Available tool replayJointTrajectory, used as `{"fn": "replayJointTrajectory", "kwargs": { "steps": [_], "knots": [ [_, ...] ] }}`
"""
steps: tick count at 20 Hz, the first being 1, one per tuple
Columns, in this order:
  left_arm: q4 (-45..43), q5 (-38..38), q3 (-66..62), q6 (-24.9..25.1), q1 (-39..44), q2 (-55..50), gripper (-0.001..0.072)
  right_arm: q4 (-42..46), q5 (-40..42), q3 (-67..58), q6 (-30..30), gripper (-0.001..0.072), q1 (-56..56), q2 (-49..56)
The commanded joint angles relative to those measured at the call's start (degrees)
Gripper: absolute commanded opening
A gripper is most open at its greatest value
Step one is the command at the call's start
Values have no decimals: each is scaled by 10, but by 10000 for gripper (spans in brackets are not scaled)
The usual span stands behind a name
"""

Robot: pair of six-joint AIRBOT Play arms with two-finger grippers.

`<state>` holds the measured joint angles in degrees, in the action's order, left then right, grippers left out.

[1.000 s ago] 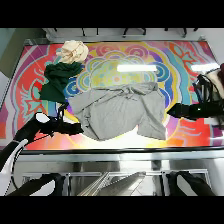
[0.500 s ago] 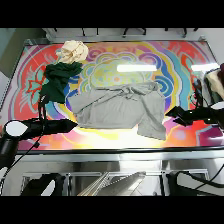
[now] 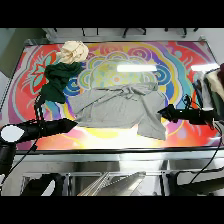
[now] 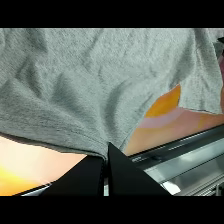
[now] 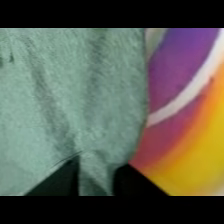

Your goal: Fold the shirts.

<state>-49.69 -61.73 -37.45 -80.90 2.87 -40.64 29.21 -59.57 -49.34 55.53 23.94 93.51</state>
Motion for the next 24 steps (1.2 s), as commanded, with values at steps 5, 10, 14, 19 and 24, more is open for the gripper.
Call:
{"fn": "replayJointTrajectory", "kwargs": {
  "steps": [5, 10, 14, 19, 24],
  "knots": [
    [-3, 2, -37, -10, 0, 2, 10, -19, -69, -11, -7, 17, 9, -115],
    [-67, -21, -177, -3, 1, 2, 10, 59, -79, -14, 106, 17, 13, -407],
    [-158, -107, -311, -1, 0, 2, 10, 169, -83, -57, 208, 16, 13, -603],
    [-270, -213, -487, 15, 1, 2, 10, 373, -213, -250, 258, 16, -9, -673],
    [-344, -272, -670, 32, 41, 2, 9, 455, -311, -479, 253, 17, -40, -614]
  ]
}}
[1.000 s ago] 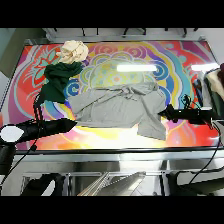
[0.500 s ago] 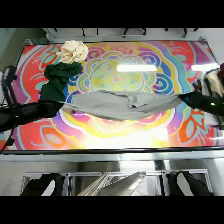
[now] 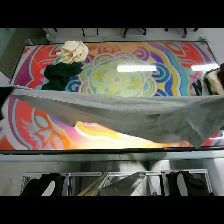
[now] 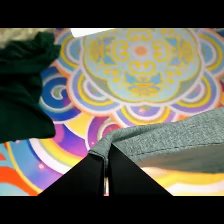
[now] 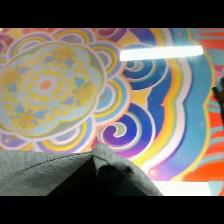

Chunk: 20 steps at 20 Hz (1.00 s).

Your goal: Fold the shirts.

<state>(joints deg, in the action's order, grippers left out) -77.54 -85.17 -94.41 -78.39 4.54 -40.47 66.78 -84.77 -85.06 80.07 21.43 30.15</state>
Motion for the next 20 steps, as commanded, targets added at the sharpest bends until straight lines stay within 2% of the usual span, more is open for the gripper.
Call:
{"fn": "replayJointTrajectory", "kwargs": {
  "steps": [1, 4, 7, 9, 11, 13, 15, 17, 20],
  "knots": [
    [-94, -36, -139, 2, 44, -3, 9, 100, -57, -167, 8, 16, -21, 34],
    [-189, -67, -291, -30, 123, -54, 9, 108, -54, -302, 8, 16, -31, 97],
    [-250, -94, -358, -37, 207, -108, 9, 106, -56, -344, 10, 16, -31, 145],
    [-319, -104, -293, -42, 251, -120, 9, 106, -70, -333, 10, 16, -31, 172],
    [-367, -106, -153, -42, 263, -115, 10, 122, -67, -293, 10, 17, -31, 193],
    [-351, -83, -10, -44, 244, -123, 9, 130, -67, -234, 10, 17, -31, 224],
    [-293, 0, 92, -28, 198, -144, 10, 127, -58, -157, 28, 17, -31, 255],
    [-205, 82, 141, -11, 126, -190, 9, 113, 15, -70, 36, 17, -32, 276],
    [-88, 137, 137, 29, 33, -294, 10, 110, 152, 23, 35, 17, -54, 323]
  ]
}}
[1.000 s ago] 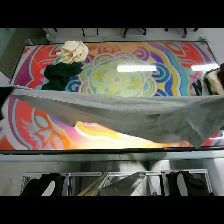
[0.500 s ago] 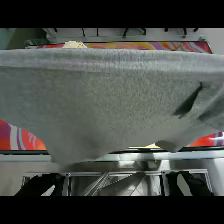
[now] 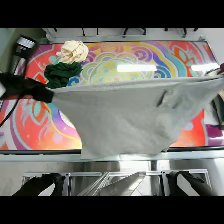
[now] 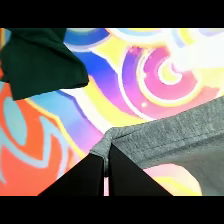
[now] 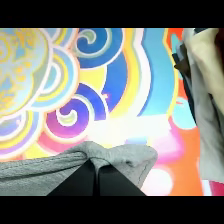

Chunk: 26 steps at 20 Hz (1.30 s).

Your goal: Fold the shirts.

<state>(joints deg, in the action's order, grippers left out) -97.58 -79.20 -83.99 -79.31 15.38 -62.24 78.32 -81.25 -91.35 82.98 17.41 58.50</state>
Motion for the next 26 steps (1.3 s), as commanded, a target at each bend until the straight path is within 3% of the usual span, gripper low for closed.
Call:
{"fn": "replayJointTrajectory", "kwargs": {
  "steps": [1, 4, 10, 14, 19, 23, 26],
  "knots": [
    [142, 87, 19, 52, -92, -115, 10, -6, 158, 99, -1, 17, -24, 67],
    [172, 98, -47, 68, -105, -234, 10, -28, 269, 101, -40, 17, -54, 161],
    [146, 80, -223, 69, -68, -393, 10, -158, 441, 101, -42, 17, -64, 288],
    [146, 36, -276, 68, -61, -448, 10, -155, 437, 101, -55, 18, -64, 320],
    [147, -17, -212, 62, -62, -451, 10, -149, 387, 101, -57, 18, -51, 325],
    [147, -29, -175, 18, -56, -452, 10, -65, 309, 101, 41, 18, -24, 327],
    [146, -40, -156, -5, -44, -452, 10, -51, 254, 101, 41, 18, -12, 327]
  ]
}}
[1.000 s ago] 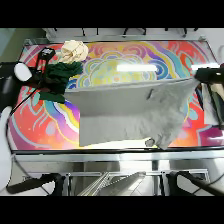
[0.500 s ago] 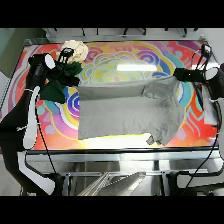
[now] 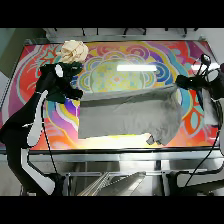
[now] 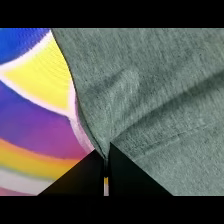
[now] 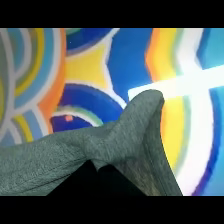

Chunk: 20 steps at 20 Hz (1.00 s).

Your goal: Fold the shirts.

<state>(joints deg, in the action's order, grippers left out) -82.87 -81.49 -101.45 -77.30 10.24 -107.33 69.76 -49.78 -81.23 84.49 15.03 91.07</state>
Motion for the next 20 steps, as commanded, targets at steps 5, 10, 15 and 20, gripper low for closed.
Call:
{"fn": "replayJointTrajectory", "kwargs": {
  "steps": [5, 10, 15, 20],
  "knots": [
    [-2, -33, 19, -35, 20, -1, 10, 49, -151, 0, 26, 18, 13, 22],
    [-1, -58, 19, -53, 17, -1, 10, 62, -148, 0, 47, 19, 14, 25],
    [4, -109, -15, -53, 19, 0, 624, 60, -221, -23, 18, 701, 15, 23],
    [6, -138, 0, -55, -7, 103, 597, 53, -297, -29, 8, 702, 24, -32]
  ]
}}
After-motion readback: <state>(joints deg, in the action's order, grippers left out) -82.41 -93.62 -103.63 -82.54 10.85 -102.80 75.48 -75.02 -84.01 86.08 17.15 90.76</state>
